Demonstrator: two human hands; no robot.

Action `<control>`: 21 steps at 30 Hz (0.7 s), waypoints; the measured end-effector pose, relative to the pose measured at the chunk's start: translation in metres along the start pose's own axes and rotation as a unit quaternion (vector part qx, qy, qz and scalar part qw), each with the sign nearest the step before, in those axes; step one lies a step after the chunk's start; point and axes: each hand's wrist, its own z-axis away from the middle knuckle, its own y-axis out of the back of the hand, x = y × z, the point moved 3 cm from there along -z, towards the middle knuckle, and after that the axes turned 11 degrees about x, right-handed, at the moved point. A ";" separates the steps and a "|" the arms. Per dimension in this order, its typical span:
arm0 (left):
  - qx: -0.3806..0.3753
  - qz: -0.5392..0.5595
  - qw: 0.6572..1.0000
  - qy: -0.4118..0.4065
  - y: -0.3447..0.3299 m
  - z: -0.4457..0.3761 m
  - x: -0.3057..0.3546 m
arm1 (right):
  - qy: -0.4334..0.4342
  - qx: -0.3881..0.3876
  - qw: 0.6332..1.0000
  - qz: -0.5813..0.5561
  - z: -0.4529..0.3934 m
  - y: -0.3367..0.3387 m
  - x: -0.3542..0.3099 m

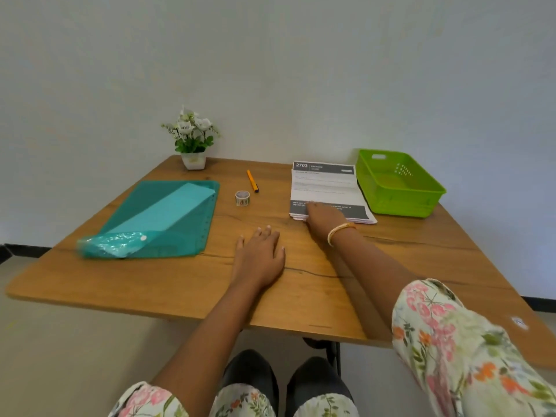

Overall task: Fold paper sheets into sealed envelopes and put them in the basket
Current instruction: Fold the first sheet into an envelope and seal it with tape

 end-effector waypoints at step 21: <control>0.118 0.089 0.988 0.044 0.009 0.001 0.002 | -0.101 0.112 0.938 -0.313 0.086 0.020 0.048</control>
